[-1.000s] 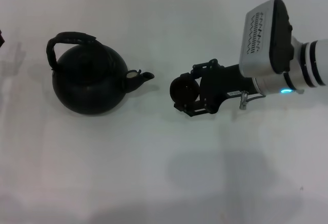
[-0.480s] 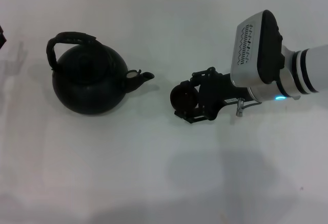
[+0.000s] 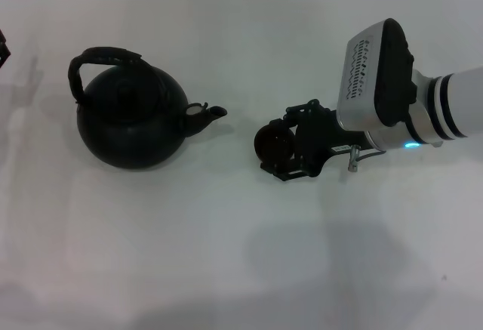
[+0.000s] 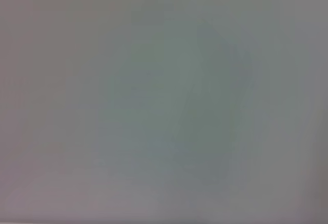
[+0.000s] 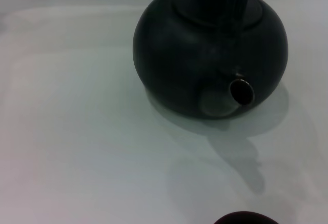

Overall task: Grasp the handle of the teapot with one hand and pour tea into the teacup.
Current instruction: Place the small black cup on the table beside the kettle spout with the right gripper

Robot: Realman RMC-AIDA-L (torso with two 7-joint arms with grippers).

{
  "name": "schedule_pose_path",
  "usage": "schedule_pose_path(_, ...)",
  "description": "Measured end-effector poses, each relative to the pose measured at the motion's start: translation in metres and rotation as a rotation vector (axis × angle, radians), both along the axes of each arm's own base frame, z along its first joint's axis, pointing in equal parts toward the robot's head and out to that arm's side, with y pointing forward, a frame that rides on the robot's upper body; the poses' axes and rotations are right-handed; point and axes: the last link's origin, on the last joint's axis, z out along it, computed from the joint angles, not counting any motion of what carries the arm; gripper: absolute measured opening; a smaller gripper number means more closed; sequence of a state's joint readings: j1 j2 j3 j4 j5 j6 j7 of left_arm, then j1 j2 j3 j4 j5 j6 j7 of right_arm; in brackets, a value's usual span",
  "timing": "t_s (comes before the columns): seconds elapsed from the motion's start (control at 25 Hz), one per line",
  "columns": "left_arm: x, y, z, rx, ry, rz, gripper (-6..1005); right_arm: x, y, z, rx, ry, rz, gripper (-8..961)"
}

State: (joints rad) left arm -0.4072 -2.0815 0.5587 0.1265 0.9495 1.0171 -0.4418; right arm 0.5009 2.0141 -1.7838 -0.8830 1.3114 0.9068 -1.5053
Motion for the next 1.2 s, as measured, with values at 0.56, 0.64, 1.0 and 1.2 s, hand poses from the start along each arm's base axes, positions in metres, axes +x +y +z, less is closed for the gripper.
schedule_pose_path(0.56, 0.0009, 0.0028, 0.0006, -0.002, 0.005, 0.000, 860, 0.0009, 0.0051, -0.0030, -0.021, -0.019, -0.011, 789)
schedule_pose_path(0.64, 0.0008, 0.0028, 0.0006, -0.002, 0.005, 0.000, 860, 0.0019, 0.0040, -0.0034, -0.028, -0.020, -0.015, 790)
schedule_pose_path(1.0, 0.0009, 0.0028, 0.0006, -0.002, 0.006, 0.000, 862, 0.0016, 0.0049, -0.0021, -0.024, -0.012, -0.030, 796)
schedule_pose_path(1.2, 0.0009, 0.0028, 0.0004, -0.004, 0.028, -0.003, 861, -0.0011, 0.0066, 0.0012, -0.024, 0.006, -0.047, 820)
